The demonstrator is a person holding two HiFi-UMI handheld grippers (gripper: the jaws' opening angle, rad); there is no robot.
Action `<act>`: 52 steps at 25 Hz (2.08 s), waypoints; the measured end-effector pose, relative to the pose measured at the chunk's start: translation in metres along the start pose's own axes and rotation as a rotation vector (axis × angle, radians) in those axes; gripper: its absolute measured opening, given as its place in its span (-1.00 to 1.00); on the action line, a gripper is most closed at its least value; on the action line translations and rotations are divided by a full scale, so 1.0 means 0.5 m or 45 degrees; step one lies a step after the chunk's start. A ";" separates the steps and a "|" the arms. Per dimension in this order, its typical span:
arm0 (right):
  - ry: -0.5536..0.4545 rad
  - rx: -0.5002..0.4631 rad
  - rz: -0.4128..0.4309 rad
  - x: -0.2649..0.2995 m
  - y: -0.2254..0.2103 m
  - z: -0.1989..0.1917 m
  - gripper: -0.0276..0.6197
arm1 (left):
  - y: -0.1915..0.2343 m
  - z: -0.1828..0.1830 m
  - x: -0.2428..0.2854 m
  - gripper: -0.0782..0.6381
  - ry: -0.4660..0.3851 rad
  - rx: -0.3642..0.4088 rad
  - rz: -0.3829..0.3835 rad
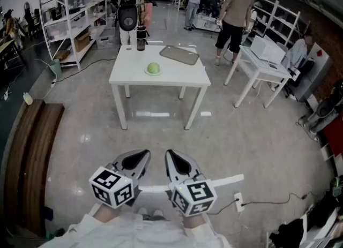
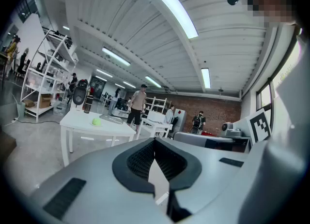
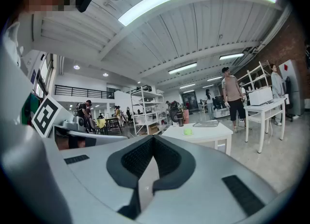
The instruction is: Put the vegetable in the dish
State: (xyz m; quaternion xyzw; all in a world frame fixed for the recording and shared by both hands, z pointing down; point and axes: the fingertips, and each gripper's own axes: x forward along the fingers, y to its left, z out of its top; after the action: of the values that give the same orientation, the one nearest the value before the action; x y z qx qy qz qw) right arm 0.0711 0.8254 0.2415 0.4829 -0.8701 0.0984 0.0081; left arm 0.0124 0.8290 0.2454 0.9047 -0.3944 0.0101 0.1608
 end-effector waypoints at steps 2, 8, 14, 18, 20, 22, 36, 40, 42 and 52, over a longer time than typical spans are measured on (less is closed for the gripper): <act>0.003 0.003 0.000 -0.001 -0.003 -0.005 -0.88 | -0.001 -0.010 0.006 -0.76 0.016 0.004 0.002; 0.015 0.011 -0.005 0.005 -0.014 -0.022 -0.88 | 0.011 -0.040 0.012 -0.76 0.047 -0.046 0.019; 0.029 -0.001 -0.010 0.004 -0.035 -0.024 -0.88 | 0.011 -0.036 0.030 -0.76 0.042 -0.048 0.031; -0.031 0.034 0.023 0.001 -0.047 -0.008 -0.87 | -0.003 -0.024 0.048 -0.76 0.028 -0.027 0.016; -0.064 0.044 0.062 0.001 -0.050 -0.002 -0.87 | -0.005 -0.019 0.057 -0.76 0.013 -0.013 0.010; -0.075 0.049 0.079 0.002 -0.056 -0.003 -0.87 | -0.002 -0.020 0.063 -0.76 0.003 0.001 0.014; 0.037 0.098 0.199 0.032 -0.096 -0.076 -0.87 | 0.001 -0.117 0.134 -0.76 0.085 -0.135 0.031; 0.060 0.117 0.185 0.096 -0.123 -0.090 -0.87 | 0.057 -0.124 0.169 -0.76 0.127 -0.143 0.046; 0.064 0.116 0.172 0.138 -0.138 -0.081 -0.87 | 0.096 -0.108 0.191 -0.76 0.130 -0.132 0.050; -0.013 0.046 0.114 0.447 -0.227 0.038 -0.87 | 0.358 0.065 0.352 -0.76 0.078 -0.051 -0.025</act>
State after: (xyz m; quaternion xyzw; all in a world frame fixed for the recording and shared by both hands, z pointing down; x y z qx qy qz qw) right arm 0.0492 0.5763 0.2659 0.4441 -0.8889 0.1118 -0.0096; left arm 0.0018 0.5802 0.2907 0.9044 -0.3804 0.0282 0.1910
